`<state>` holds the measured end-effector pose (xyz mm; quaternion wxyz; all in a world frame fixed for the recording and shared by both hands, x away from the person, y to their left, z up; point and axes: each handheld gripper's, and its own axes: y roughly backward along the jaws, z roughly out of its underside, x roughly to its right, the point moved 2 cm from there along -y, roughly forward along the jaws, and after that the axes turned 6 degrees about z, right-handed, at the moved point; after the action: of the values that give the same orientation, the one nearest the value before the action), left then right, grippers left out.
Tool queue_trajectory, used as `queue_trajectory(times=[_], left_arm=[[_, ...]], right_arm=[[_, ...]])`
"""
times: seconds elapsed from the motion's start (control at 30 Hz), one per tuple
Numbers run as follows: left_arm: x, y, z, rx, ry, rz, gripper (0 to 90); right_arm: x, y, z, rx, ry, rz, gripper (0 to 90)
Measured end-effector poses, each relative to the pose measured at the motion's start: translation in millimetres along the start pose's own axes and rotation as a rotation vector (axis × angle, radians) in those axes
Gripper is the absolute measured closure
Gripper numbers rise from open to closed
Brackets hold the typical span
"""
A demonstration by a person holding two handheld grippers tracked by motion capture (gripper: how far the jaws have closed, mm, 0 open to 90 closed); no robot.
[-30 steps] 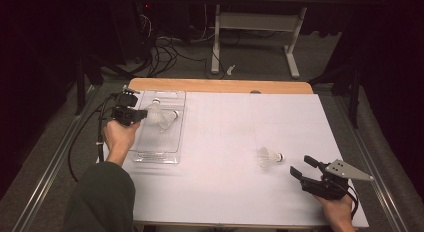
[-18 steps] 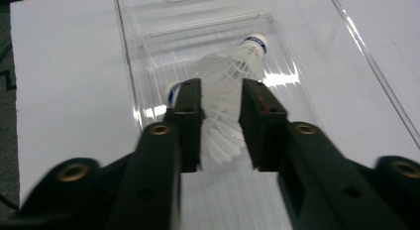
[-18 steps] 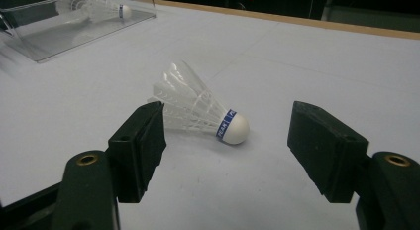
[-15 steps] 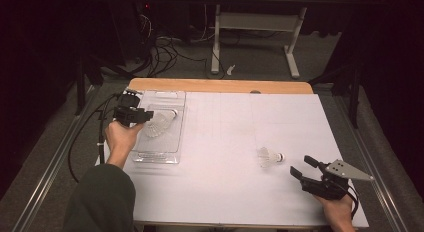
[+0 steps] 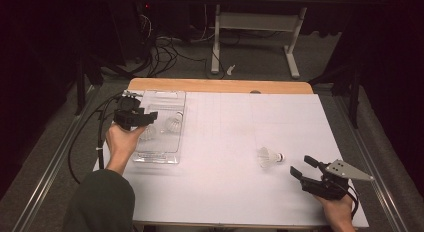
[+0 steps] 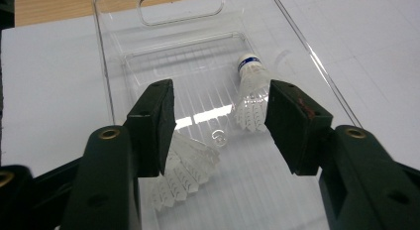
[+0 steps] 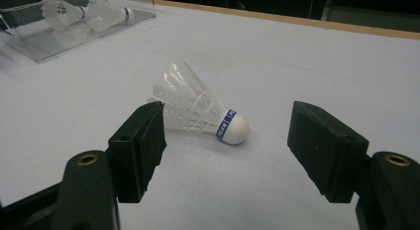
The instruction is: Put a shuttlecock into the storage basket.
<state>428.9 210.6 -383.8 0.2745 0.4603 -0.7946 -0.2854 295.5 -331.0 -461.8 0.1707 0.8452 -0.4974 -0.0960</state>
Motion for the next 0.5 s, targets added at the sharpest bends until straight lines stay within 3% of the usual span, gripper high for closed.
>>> queue_trajectory(times=[0.5], left_arm=[[11.5,11.2,13.2,0.064,-0.011,0.039,39.1]], right_arm=[[-0.1,-0.4,-0.1,-0.001,0.004,0.000,31.2]])
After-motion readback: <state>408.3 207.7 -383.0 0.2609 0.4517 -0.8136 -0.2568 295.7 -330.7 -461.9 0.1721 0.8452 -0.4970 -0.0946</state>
